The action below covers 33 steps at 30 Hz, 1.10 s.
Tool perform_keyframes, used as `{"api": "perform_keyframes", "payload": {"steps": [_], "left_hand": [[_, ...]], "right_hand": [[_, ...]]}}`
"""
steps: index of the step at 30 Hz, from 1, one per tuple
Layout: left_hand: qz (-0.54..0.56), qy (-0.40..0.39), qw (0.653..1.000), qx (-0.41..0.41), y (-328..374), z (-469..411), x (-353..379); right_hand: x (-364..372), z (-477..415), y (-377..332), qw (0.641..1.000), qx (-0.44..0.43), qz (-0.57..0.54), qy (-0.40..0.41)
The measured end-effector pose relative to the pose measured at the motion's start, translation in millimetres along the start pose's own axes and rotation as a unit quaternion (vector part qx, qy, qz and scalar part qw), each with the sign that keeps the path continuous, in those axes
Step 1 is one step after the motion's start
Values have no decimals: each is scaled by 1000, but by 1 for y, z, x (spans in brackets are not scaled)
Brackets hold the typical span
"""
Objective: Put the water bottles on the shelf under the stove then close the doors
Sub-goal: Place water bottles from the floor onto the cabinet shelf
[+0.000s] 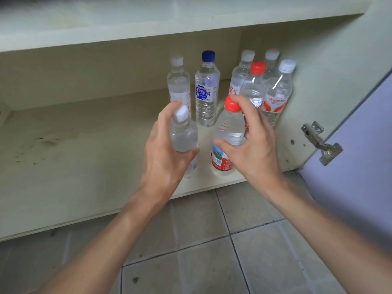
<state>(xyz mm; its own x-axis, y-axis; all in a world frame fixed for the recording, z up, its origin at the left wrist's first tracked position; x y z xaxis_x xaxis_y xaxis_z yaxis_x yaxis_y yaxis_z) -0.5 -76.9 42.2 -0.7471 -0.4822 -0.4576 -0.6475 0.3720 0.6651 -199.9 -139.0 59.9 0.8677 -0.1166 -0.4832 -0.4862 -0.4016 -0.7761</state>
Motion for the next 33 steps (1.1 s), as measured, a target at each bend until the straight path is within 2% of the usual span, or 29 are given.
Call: {"api": "perform_keyframes", "payload": {"steps": [10,19,33], "left_hand": [[-36,-62,997,31,-3,-3,10],[-26,-69,997,37,-5,-5,11],[-43,-72,996,21,-48,-58,29]], "right_hand": [[7,7,18,994,-2,64,-84],[7,1,18,995,7,77,-64],[47,-62,19,992,37,105,-68]]}}
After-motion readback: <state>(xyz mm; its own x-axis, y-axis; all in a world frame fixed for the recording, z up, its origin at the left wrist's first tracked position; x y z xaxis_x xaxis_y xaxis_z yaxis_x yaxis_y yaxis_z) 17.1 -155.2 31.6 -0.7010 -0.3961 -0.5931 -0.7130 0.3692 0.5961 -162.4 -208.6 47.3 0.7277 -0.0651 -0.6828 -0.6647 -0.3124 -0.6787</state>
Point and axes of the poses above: each hand's wrist, its own z-axis away from the middle knuckle, its own x-axis out of the palm, y = z × x, the point moved 9 cm from there along -z, towards the middle knuckle, and after that the axes turned 14 degrees about x, right-handed, at the moved point
